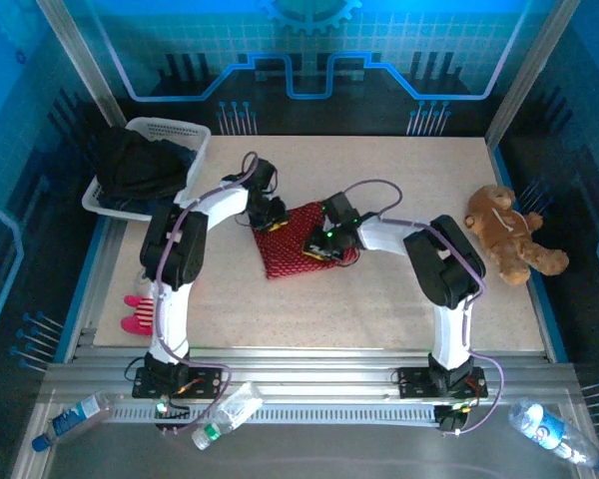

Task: Fold and stack the skirts

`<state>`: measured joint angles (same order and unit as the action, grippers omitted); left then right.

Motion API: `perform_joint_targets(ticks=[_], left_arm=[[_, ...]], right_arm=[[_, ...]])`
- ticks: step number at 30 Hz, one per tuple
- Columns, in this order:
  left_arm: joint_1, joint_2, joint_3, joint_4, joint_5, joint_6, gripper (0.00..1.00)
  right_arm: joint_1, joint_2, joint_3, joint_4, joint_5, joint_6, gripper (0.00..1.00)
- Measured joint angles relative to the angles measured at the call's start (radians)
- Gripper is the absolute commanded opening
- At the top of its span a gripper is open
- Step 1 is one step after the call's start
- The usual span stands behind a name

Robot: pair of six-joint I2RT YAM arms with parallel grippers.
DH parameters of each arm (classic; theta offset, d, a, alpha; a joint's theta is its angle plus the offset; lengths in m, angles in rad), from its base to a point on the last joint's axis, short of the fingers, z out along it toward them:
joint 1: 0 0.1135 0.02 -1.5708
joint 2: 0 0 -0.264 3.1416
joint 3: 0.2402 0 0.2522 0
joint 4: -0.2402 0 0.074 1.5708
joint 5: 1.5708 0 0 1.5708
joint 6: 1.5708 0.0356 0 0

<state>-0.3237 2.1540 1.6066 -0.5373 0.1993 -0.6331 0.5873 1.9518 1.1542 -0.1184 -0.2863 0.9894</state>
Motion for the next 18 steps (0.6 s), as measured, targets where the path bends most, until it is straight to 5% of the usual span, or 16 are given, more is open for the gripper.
perform_joint_targets(ticks=[7, 14, 18], left_arm=[[-0.023, -0.093, 0.011, -0.039, -0.028, 0.045, 0.5], [-0.014, -0.346, -0.192, -0.002, 0.003, 0.023, 0.93], [-0.013, -0.402, -0.301, 0.091, 0.079, -0.019, 0.99]], right_arm=[[-0.053, -0.15, -0.067, -0.019, 0.088, -0.022, 0.47], [-0.168, -0.155, 0.059, -0.162, 0.13, -0.39, 0.51], [-0.169, -0.107, 0.128, -0.211, 0.121, -0.578, 0.5]])
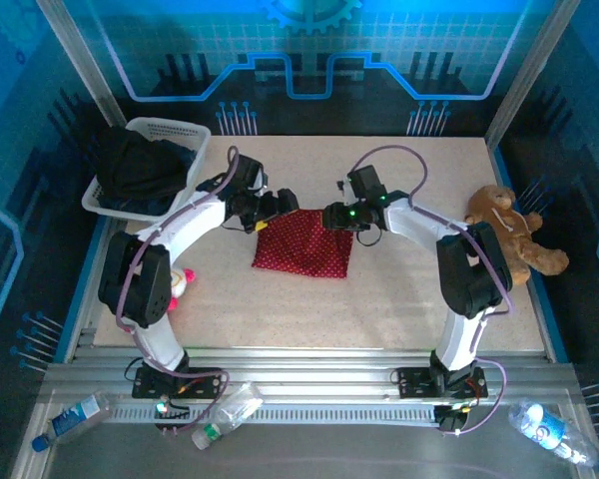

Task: Fold and stack the skirts

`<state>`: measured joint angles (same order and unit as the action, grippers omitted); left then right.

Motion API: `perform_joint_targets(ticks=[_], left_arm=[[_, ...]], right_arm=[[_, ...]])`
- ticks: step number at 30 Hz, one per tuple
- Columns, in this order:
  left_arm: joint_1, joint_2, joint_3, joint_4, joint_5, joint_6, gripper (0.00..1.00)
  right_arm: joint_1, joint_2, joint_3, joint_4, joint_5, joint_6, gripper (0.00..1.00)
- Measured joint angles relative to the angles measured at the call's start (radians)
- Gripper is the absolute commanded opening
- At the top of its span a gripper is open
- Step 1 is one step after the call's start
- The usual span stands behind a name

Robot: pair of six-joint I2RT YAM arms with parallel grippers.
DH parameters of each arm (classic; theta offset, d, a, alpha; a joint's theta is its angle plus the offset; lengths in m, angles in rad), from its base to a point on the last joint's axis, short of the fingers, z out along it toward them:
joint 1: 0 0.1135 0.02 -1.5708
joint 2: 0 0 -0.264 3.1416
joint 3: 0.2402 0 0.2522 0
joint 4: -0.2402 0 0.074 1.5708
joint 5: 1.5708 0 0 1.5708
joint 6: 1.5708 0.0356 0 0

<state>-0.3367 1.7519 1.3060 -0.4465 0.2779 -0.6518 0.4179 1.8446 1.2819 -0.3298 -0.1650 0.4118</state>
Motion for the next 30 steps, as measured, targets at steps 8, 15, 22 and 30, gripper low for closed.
perform_joint_targets(ticks=[8, 15, 22, 30], left_arm=[[0.0, 0.019, -0.097, 0.196, 0.129, -0.098, 0.99], [0.007, 0.106, -0.146, 0.253, 0.079, -0.179, 0.99], [0.04, 0.101, -0.229, 0.375, 0.062, -0.281, 0.99], [0.04, 0.1, -0.234, 0.409, 0.063, -0.291, 0.99]], right_arm=[[0.0, 0.119, 0.097, -0.065, -0.027, -0.174, 0.47], [0.0, 0.157, 0.122, -0.048, -0.053, -0.18, 0.03], [-0.05, 0.142, 0.1, 0.022, -0.049, -0.029, 0.02], [-0.079, 0.245, 0.124, 0.03, -0.116, 0.014, 0.32]])
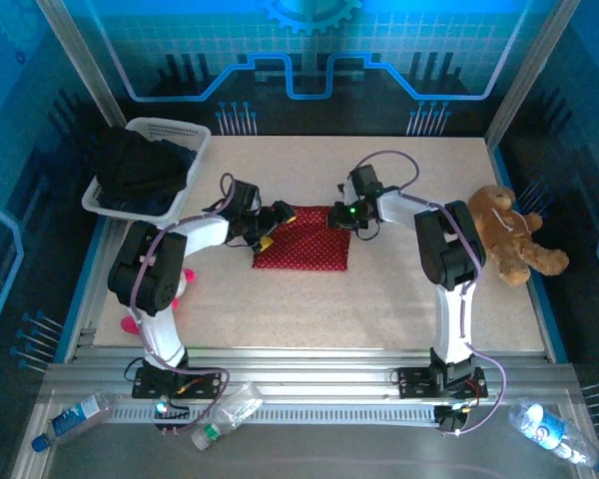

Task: Fold and stack the skirts

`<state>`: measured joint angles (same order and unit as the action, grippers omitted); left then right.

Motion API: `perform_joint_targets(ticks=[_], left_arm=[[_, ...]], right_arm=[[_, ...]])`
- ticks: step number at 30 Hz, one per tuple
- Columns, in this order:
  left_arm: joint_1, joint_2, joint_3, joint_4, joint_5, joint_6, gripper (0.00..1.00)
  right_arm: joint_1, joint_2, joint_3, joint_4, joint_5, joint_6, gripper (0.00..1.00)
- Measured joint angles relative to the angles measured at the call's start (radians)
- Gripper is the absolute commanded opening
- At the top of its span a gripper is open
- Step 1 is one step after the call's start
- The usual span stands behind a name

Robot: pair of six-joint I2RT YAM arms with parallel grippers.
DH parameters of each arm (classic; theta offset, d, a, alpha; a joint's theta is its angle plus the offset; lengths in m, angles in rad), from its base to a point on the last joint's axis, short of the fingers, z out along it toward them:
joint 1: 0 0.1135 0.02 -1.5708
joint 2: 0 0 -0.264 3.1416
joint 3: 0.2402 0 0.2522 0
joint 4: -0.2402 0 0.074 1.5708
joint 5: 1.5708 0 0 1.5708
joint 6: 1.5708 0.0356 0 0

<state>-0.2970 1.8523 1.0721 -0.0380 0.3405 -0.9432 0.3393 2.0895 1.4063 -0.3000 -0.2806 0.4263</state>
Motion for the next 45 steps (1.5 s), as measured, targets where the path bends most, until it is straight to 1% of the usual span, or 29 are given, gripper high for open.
perform_joint_targets(ticks=[2, 4, 6, 8, 11, 12, 16, 21, 25, 29, 32, 35, 37, 41, 45], left_arm=[[0.0, -0.002, 0.003, -0.004, 0.007, 0.004, 0.99], [0.0, -0.004, 0.02, -0.027, 0.014, 0.023, 0.99], [-0.003, -0.004, 0.064, -0.078, 0.017, 0.054, 0.99], [-0.008, -0.004, 0.121, -0.122, 0.017, 0.081, 0.99], [-0.023, -0.004, 0.2, -0.16, 0.024, 0.098, 0.99], [-0.029, -0.003, 0.221, -0.169, 0.027, 0.102, 0.99], [-0.041, 0.023, 0.295, -0.198, 0.04, 0.105, 0.99], [-0.04, 0.123, 0.375, -0.205, 0.043, 0.104, 0.99], [-0.039, 0.22, 0.436, -0.209, 0.042, 0.105, 0.99], [-0.031, 0.309, 0.476, -0.204, 0.03, 0.104, 0.99], [-0.021, 0.329, 0.515, -0.203, 0.018, 0.105, 0.99], [-0.019, 0.34, 0.524, -0.204, 0.005, 0.109, 0.99], [-0.019, 0.338, 0.524, -0.203, 0.012, 0.115, 0.99], [-0.013, 0.324, 0.524, -0.214, 0.048, 0.155, 0.99], [-0.008, 0.234, 0.494, -0.252, 0.049, 0.184, 0.99]], right_arm=[[0.002, -0.019, 0.0, -0.014, 0.014, -0.006, 0.35], [0.002, -0.047, -0.002, -0.035, 0.035, -0.007, 0.34], [0.003, -0.093, -0.017, -0.05, 0.063, -0.002, 0.19], [0.006, -0.148, -0.04, -0.06, 0.087, 0.006, 0.1], [0.021, -0.221, -0.079, -0.072, 0.114, 0.027, 0.01], [0.03, -0.241, -0.095, -0.073, 0.116, 0.041, 0.0], [0.076, -0.287, -0.172, -0.056, 0.096, 0.095, 0.0], [0.123, -0.289, -0.25, -0.018, 0.056, 0.177, 0.0], [0.137, -0.271, -0.256, 0.016, 0.031, 0.218, 0.0], [0.138, -0.215, -0.261, 0.033, 0.034, 0.251, 0.0], [0.138, -0.182, -0.284, 0.045, 0.029, 0.268, 0.0], [0.138, -0.184, -0.296, 0.07, 0.029, 0.278, 0.0], [0.137, -0.192, -0.307, 0.084, 0.027, 0.283, 0.05], [0.137, -0.204, -0.308, 0.079, 0.014, 0.299, 0.2], [0.137, -0.219, -0.258, 0.024, 0.016, 0.3, 0.26]])
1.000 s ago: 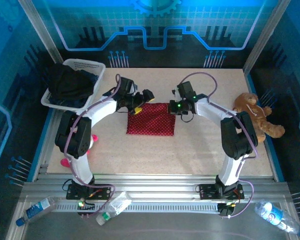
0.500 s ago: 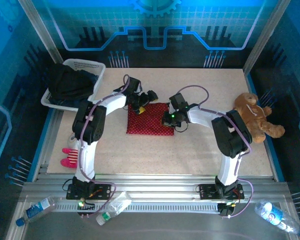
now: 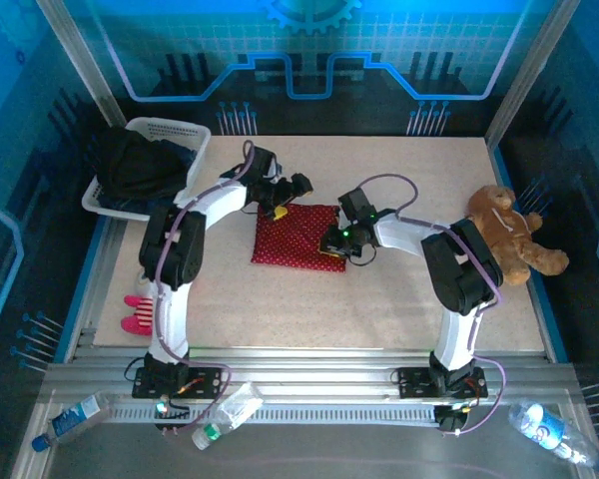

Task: Fold and stack the skirts

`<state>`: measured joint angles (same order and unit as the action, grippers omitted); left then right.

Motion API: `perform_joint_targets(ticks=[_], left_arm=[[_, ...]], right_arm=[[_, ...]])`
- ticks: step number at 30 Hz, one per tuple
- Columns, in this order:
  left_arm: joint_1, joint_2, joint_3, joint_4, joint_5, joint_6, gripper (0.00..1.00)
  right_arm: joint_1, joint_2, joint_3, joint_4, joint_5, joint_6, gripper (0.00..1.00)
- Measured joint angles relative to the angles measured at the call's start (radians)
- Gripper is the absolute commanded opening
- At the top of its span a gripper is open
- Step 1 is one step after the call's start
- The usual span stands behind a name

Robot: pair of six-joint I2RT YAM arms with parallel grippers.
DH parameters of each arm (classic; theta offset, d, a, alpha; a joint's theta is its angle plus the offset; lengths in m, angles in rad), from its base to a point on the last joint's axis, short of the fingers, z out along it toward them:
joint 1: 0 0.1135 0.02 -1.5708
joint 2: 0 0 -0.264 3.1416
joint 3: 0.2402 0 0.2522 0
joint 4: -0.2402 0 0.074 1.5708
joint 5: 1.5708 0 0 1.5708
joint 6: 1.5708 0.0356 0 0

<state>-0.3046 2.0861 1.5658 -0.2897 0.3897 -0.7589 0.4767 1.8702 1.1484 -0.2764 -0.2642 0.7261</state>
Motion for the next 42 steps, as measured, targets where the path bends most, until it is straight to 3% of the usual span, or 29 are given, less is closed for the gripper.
perform_joint_targets(ticks=[3, 5, 7, 9, 14, 16, 17, 32, 36, 42], left_arm=[[0.002, -0.11, -0.048, -0.013, 0.0, -0.002, 0.99], [0.002, -0.18, -0.102, -0.001, 0.001, -0.017, 0.99], [0.002, -0.229, -0.165, 0.016, 0.001, -0.037, 0.99], [0.002, -0.248, -0.224, 0.032, 0.0, -0.056, 0.99], [0.002, -0.245, -0.335, 0.012, -0.053, -0.079, 0.99], [0.002, -0.233, -0.342, 0.004, -0.067, -0.079, 0.99], [0.002, -0.225, -0.342, 0.004, -0.076, -0.079, 0.99], [0.006, -0.191, -0.387, 0.07, -0.105, -0.077, 0.99], [0.014, -0.207, -0.385, 0.058, -0.087, -0.077, 0.99], [0.027, -0.328, -0.357, -0.043, -0.124, -0.047, 0.99]], right_arm=[[-0.002, -0.01, 0.06, -0.008, 0.002, 0.008, 0.31], [-0.006, -0.009, 0.096, 0.005, -0.002, 0.026, 0.42], [-0.012, -0.006, 0.124, 0.008, -0.003, 0.037, 0.46], [-0.015, 0.011, 0.152, 0.021, -0.003, 0.052, 0.59], [-0.022, 0.08, 0.172, 0.056, -0.014, 0.096, 0.74], [-0.024, 0.105, 0.172, 0.061, -0.022, 0.106, 0.85], [-0.024, 0.115, 0.172, 0.061, -0.026, 0.112, 1.0], [-0.061, 0.119, 0.113, 0.149, -0.089, 0.129, 1.0], [-0.061, 0.119, 0.141, 0.092, -0.077, 0.08, 1.0], [-0.043, 0.116, 0.224, -0.091, 0.042, 0.006, 1.0]])
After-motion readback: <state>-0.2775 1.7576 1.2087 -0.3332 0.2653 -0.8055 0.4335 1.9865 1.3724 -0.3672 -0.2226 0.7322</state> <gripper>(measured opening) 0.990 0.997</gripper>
